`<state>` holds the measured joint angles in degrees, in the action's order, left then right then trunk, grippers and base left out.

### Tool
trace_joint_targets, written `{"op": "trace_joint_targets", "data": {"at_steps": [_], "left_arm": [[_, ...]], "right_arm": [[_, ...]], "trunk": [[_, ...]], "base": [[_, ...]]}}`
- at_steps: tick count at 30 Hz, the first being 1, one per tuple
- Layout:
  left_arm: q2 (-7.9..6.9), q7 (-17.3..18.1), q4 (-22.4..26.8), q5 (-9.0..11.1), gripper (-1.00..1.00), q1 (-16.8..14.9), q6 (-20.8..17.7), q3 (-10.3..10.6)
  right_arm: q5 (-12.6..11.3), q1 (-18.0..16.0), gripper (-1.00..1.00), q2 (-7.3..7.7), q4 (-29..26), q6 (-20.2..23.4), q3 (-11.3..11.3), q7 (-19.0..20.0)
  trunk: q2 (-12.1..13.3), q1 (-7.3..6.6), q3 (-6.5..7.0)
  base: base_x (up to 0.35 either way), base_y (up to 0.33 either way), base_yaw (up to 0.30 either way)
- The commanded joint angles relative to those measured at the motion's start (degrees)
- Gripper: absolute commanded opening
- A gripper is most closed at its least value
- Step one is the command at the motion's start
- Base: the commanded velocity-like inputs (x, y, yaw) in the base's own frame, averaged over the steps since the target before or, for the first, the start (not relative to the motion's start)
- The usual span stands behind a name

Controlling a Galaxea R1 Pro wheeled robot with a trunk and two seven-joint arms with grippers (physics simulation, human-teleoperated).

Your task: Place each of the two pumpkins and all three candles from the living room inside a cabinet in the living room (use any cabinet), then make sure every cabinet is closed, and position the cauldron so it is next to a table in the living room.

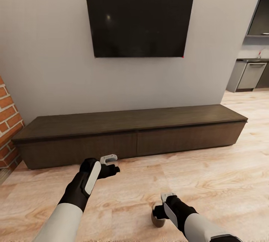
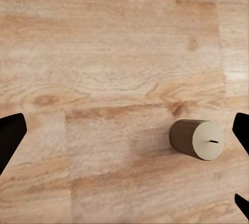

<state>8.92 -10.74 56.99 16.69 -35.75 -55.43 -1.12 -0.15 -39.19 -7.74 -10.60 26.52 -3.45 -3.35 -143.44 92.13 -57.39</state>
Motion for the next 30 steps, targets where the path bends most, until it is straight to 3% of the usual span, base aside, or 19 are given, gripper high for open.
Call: {"op": "trace_joint_targets", "data": {"at_steps": [1,6,8,13,30], "left_arm": [[0.05,-0.5,0.1,0.6,1.00,0.0,-0.2,-0.1],[0.21,-0.5,0.1,0.6,1.00,0.0,-0.2,0.6],[0.33,-0.6,0.0,0.6,1.00,0.0,-0.2,2.8],[0.39,-0.6,0.0,0.6,1.00,0.0,-0.1,4.8],[0.40,-0.6,0.0,0.6,1.00,0.0,-0.1,5.2]], "right_arm": [[0.0,0.0,1.00,0.00,-0.1,0.4,-0.3,-0.2],[0.0,0.0,1.00,0.01,-0.1,0.4,-0.3,-0.2],[0.0,0.0,1.00,0.01,-0.1,0.4,-0.3,-0.2],[0.0,0.0,1.00,0.01,-0.1,0.4,-0.3,-0.2],[0.0,0.0,1.00,0.01,-0.1,0.4,-0.3,-0.2]], "trunk": [[0.0,0.01,-0.29],[-0.1,0.14,-1.39],[-0.1,0.19,-1.84],[-0.2,0.32,-2.94],[-0.4,0.76,-6.71]], "base": [[0.000,0.000,0.000],[0.000,0.000,0.000],[0.000,0.000,0.000],[0.000,0.000,0.000],[0.000,0.000,0.000]]}}
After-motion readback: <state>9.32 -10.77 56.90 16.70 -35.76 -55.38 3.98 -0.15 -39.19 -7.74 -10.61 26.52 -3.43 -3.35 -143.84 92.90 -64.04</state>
